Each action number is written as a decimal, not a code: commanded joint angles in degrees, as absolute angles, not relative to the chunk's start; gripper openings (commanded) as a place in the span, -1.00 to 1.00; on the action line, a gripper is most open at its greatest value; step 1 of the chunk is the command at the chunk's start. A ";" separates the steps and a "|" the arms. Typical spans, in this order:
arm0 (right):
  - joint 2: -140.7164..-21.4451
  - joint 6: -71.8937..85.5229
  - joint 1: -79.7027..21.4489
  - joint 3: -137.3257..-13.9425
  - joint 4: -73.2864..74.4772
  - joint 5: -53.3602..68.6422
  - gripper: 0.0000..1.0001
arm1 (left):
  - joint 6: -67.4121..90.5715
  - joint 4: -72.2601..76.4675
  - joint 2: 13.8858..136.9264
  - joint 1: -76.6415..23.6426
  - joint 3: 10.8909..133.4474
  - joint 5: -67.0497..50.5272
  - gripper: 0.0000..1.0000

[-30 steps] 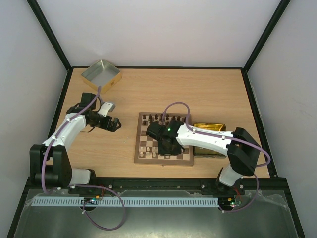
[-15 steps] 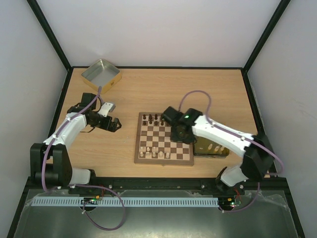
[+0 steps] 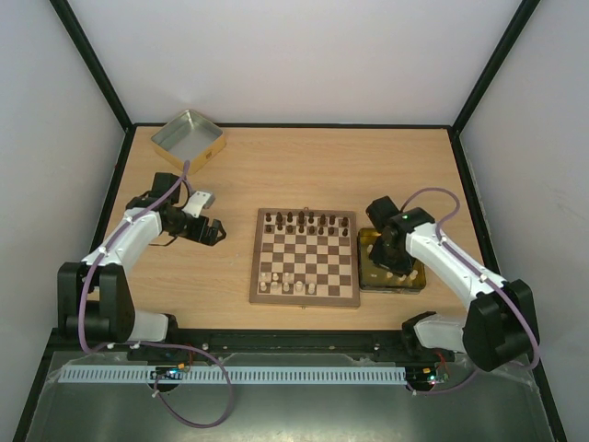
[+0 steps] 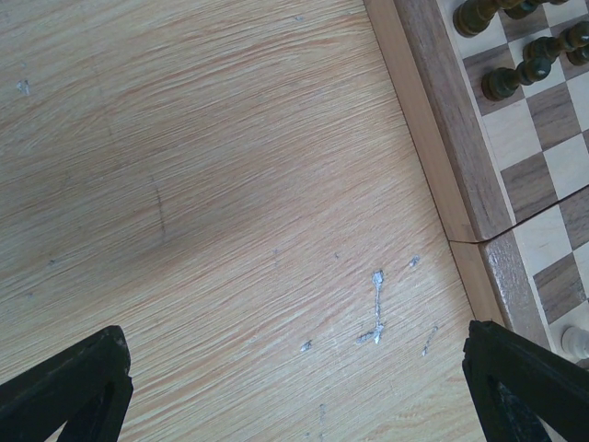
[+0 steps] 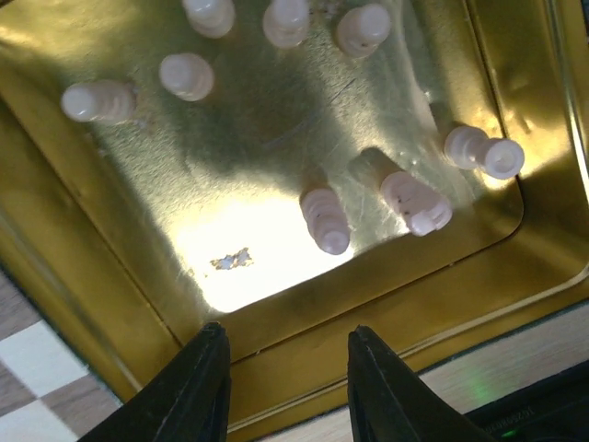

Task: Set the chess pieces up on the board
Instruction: Pick up the chess piece from the storage box, then place the chess piece on the chessboard, then pick up the chess piece from the storage box, then place the chess piece on the chessboard.

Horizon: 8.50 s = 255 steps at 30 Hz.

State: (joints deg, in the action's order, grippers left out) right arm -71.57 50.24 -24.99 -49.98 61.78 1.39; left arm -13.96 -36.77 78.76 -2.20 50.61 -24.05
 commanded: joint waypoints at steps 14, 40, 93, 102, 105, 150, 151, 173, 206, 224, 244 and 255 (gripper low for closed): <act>-72.82 43.60 -15.06 -44.10 54.35 4.28 -0.35 | -14.63 -37.53 78.57 -1.58 50.62 -24.95 0.96; -75.26 41.40 -14.90 -43.49 52.31 2.33 -0.77 | -14.59 -37.69 78.76 -1.41 50.66 -24.96 0.96; -86.08 60.10 -56.95 -56.70 52.40 10.76 -0.75 | -14.73 -37.68 78.70 -0.53 50.71 -25.05 0.96; -86.14 59.51 -56.94 -55.92 52.43 11.47 -0.74 | -14.76 -37.79 78.92 -0.35 50.79 -25.22 0.96; -86.06 59.42 -56.95 -55.40 52.67 11.42 -0.74 | -14.77 -37.81 78.94 -0.35 50.77 -25.22 0.96; -84.01 57.13 -51.20 -61.15 58.32 3.21 -0.42 | -14.95 -37.99 79.19 0.35 50.80 -25.55 0.96; -82.99 56.93 -49.74 -60.98 59.15 2.13 -0.41 | -14.94 -37.97 79.19 0.35 50.85 -25.57 0.96; -65.40 48.72 -13.27 -43.12 61.23 1.32 -0.34 | -15.34 -38.32 80.06 0.33 51.11 -26.01 0.96; -74.96 44.05 -3.87 -40.76 51.16 4.04 -0.62 | -15.47 -38.61 81.05 0.70 51.29 -26.19 0.96; -68.51 38.79 -5.19 -50.55 63.14 2.72 -0.96 | -15.62 -38.76 81.39 1.05 51.40 -26.35 0.96; -78.02 56.24 -48.85 -60.52 62.34 9.43 -0.96 | -15.82 -38.98 82.19 1.05 51.56 -26.62 0.98; -83.09 57.02 -49.97 -56.36 55.74 11.36 -0.96 | -15.82 -38.94 81.66 1.48 51.55 -26.71 0.98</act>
State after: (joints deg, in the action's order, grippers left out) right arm -82.13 55.75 -49.65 -57.54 57.25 11.81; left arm -15.22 -38.04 81.89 0.78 50.61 -25.71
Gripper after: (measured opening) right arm 0.039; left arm 0.992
